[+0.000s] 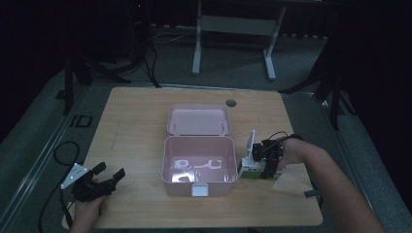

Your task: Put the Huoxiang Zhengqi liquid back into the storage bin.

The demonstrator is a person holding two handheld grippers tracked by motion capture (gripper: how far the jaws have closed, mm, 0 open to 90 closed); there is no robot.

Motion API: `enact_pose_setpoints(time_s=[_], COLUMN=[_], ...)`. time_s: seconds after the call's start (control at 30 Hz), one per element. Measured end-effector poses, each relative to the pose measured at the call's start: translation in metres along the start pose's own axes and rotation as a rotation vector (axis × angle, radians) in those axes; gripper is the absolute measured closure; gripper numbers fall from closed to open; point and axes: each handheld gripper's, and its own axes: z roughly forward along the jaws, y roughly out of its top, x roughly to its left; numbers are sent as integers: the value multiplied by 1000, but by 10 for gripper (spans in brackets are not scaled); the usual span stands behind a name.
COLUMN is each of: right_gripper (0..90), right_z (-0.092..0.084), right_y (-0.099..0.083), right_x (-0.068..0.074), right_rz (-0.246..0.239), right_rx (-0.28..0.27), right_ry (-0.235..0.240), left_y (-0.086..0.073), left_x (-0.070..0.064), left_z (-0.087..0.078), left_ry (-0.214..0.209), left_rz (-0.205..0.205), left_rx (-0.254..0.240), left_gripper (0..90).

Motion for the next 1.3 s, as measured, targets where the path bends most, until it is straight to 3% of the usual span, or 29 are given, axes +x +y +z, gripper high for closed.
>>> enact_pose_setpoints(time_s=[0.17,0.43,0.67,0.77,1.3], right_gripper=[249,456,525,603,621], right_z=[6,5,-1,-2,-2], right_y=[0,0,1,1,3], right_x=[-3,-4,-5,-5,-4], right_rz=[-1,-8,-1,-7,-27], right_rx=[9,-2,-19,-20,11], right_ry=[12,21,24,21,26], left_y=[0,0,-1,0,0], left_x=[0,1,0,0,1], left_z=[0,0,1,0,0], left_ry=[7,13,15,16,19], left_rz=[4,4,5,7,3], left_rx=[5,6,8,8,6], left_gripper=[68,68,68,68,68])
